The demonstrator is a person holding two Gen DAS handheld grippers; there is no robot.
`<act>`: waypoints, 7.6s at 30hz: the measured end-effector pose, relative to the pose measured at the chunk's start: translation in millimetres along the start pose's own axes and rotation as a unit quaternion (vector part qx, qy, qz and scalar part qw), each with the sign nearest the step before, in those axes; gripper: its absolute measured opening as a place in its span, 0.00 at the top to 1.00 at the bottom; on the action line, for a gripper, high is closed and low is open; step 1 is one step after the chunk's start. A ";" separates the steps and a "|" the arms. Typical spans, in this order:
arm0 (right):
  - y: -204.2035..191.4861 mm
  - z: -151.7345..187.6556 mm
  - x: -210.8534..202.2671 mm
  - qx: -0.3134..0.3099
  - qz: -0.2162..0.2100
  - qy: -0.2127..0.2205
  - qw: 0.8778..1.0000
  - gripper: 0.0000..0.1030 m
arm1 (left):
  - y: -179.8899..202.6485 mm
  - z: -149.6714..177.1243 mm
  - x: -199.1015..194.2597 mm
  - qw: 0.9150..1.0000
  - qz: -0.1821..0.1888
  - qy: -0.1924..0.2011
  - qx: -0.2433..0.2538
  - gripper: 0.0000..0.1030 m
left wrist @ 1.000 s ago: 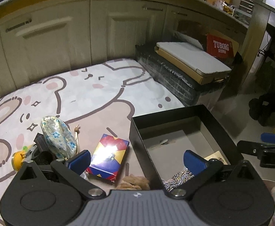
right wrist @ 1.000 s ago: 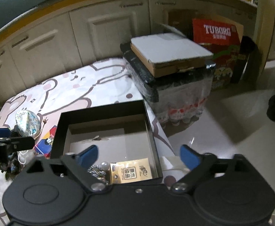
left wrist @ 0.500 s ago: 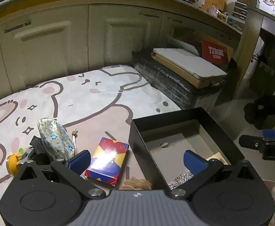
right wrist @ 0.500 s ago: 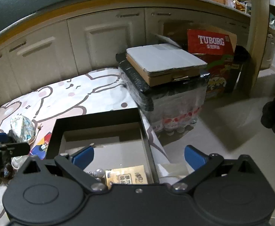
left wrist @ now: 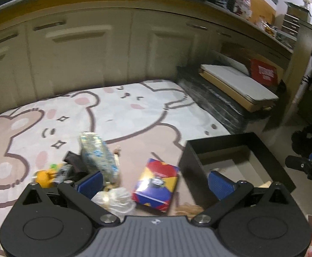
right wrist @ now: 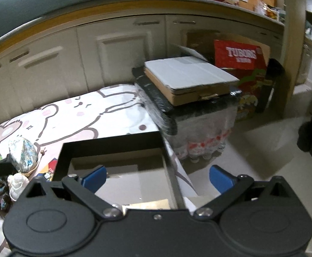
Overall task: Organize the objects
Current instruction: 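Withdraw both grippers from the box back toward the remaining items, then grasp the dark knitted yarn pouch with the left gripper while the right grasps the loofah, then lift the yarn pouch with the left gripper toward the black box, then carry the yarn pouch with the left gripper over the black box while the right carries the loofah, then open the left gripper to drop the yarn pouch while the right lowers the loofah into the box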
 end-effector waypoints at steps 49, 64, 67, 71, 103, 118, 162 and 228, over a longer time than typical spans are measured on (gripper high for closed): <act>-214.0 23.5 40.3 -0.332 -0.159 -0.103 0.924 0.51 | -116.6 100.8 -17.4 0.993 0.015 0.018 -0.115 0.21; -218.2 70.4 49.2 -0.405 -0.143 -0.145 0.891 0.69 | -118.7 96.3 -2.3 0.995 0.004 0.038 -0.094 0.27; -217.0 69.8 48.1 -0.401 -0.148 -0.145 0.892 0.79 | -119.4 97.9 1.3 0.994 0.009 0.032 -0.101 0.27; -221.1 64.6 39.1 -0.387 -0.173 -0.141 0.895 0.92 | -121.6 98.6 3.8 0.994 0.014 0.031 -0.108 0.27; -238.6 104.1 14.4 -0.340 -0.311 -0.230 0.857 0.79 | -125.4 106.4 -9.5 0.990 0.037 0.019 -0.133 0.59; -227.2 72.9 3.9 -0.303 -0.310 -0.176 0.884 0.88 | -141.5 91.9 -41.1 0.988 -0.008 0.018 -0.152 0.59; -103.7 -79.4 -10.8 -0.054 -0.234 0.008 0.971 0.89 | -46.9 -49.8 -58.8 0.996 0.025 0.053 -0.066 0.59; -89.9 24.7 57.3 -0.016 -0.275 -0.154 0.949 0.89 | 31.6 -7.1 51.0 0.996 0.055 -0.068 -0.030 0.22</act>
Point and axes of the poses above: each gripper's, at about its wrist camera, not at the fingertips, and x roughly the way its jaws point, y to its right, z to its underside, the point moved 9 cm from there along x, roughly the way its jaws point, and after that the axes turned 2 degrees about -y, right-handed, at the moved point
